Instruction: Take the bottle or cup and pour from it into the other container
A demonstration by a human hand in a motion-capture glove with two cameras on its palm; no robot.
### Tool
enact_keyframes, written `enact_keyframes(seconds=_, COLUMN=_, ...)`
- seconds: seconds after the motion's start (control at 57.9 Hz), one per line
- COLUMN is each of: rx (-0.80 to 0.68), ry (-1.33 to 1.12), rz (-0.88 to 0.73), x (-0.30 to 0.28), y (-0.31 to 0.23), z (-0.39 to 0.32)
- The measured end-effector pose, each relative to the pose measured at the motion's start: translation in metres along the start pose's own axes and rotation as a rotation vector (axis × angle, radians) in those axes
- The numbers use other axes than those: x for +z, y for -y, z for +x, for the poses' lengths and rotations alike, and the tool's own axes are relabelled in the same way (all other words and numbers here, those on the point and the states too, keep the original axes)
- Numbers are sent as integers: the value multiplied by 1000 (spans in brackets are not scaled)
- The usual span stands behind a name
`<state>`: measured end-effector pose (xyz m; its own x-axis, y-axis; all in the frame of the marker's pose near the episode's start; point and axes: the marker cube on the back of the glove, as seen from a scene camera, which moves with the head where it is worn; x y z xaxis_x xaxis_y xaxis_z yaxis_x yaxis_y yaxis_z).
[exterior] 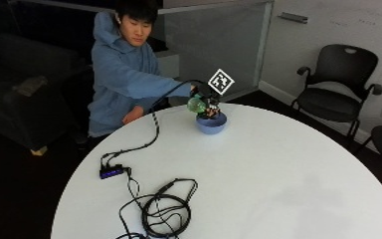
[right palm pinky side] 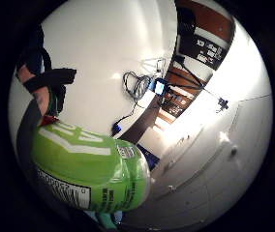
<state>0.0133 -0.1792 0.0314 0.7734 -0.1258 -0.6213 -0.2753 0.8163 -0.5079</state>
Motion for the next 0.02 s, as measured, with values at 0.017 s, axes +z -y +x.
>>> enact_keyframes(seconds=0.017, rx=15, ry=-16, rz=0, x=1, y=1, z=2)
